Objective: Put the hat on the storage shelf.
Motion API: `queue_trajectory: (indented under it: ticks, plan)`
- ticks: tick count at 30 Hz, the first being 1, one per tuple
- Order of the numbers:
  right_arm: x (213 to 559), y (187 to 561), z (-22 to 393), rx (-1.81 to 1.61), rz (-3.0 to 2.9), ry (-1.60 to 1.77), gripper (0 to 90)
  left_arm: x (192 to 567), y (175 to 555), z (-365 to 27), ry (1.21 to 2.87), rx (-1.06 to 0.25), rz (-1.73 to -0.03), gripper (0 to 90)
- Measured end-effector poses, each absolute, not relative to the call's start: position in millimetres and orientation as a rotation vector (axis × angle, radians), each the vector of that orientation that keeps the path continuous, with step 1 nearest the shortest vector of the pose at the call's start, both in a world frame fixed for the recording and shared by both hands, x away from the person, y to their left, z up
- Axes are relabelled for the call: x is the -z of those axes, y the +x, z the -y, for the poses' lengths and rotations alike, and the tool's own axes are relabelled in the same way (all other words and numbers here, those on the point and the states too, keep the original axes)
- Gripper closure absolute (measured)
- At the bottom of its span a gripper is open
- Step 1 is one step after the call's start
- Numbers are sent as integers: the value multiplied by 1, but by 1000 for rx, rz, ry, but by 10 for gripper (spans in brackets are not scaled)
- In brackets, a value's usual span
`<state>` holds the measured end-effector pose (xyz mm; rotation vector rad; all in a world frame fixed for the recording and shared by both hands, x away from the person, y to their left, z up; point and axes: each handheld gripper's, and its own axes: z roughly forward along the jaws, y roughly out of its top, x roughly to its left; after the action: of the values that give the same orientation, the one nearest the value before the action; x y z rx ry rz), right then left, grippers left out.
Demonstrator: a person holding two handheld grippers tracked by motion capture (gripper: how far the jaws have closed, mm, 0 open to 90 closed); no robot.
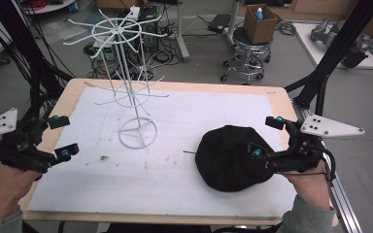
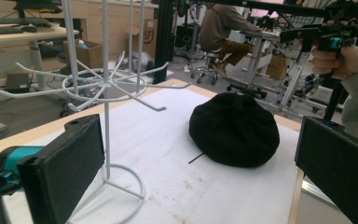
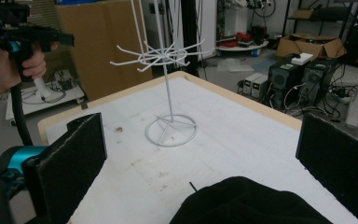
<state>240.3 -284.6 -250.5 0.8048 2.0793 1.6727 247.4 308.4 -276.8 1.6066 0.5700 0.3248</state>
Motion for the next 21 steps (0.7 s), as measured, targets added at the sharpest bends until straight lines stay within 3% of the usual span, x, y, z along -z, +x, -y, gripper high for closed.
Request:
queue_trajectory:
  ticks: [13,21]
  plan:
    - [259,254,282,-1537,-2184,780,7,279,248,-303,1631,-347,-580,18]
    - [279,268,279,-1472,-2283,730,7,282,246,-293,1691,-444,-563,18]
